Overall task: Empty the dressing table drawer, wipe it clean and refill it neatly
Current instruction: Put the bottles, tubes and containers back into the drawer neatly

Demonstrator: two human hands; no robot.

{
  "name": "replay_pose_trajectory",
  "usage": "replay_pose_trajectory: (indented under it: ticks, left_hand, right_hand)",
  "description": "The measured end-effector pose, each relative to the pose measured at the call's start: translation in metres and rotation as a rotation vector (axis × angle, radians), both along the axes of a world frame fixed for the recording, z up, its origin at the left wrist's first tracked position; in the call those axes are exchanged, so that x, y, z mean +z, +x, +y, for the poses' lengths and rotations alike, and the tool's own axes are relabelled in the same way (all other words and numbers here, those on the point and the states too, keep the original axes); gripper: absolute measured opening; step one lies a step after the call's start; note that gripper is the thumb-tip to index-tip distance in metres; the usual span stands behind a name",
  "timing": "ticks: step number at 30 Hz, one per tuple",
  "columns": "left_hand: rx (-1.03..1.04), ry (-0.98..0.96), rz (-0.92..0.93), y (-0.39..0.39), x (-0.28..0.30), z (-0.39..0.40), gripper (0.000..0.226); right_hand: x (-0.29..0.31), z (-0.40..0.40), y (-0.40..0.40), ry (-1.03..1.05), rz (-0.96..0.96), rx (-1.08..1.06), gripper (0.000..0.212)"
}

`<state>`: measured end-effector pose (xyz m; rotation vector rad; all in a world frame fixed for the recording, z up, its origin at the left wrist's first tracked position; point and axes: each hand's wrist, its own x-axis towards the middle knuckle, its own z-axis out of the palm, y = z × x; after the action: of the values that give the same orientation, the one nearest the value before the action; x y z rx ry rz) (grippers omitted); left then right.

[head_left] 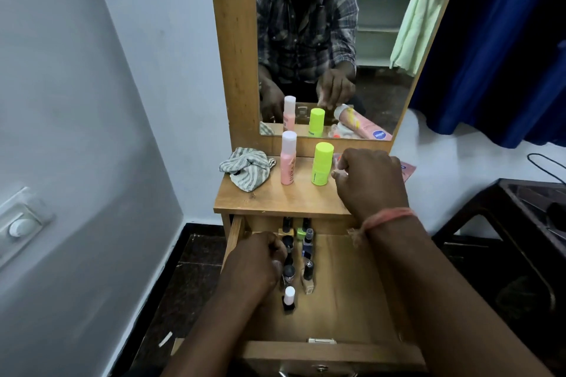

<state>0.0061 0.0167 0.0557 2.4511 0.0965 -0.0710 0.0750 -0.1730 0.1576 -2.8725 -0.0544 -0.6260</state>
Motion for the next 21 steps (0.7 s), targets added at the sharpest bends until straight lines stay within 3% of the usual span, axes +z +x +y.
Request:
replay_pose_trajectory:
  ticks: [4, 10, 14, 15, 18, 21]
  left_hand:
    - [0.009, -0.030, -0.034, 0.004, 0.002, 0.000, 0.010]
    - [0.010, -0.054, -0.023, 0.011, -0.004, -0.001, 0.009]
    - [0.011, -0.070, -0.041, 0.011, -0.005, -0.002, 0.008]
    - [0.016, -0.074, -0.048, 0.011, -0.005, -0.002, 0.008]
    - [0.054, -0.053, -0.096, 0.009, -0.002, -0.004, 0.007]
    - [0.080, -0.111, -0.185, 0.009, 0.005, -0.008, 0.006]
  right_hand:
    - [0.005, 0.010, 0.024, -0.209, 0.182, -0.176, 0.011]
    - [-0.004, 0.011, 0.032, -0.146, 0.239, -0.219, 0.007]
    - [0.006, 0.004, 0.005, 0.074, 0.374, -0.124, 0.024]
    - [0.011, 0.004, 0.001, 0.221, 0.309, -0.169, 0.029]
    - [0.004, 0.002, -0.010, 0.344, 0.147, -0.193, 0.013]
    - [-0.026, -0.006, -0.047, 0.529, 0.312, -0.117, 0.026]
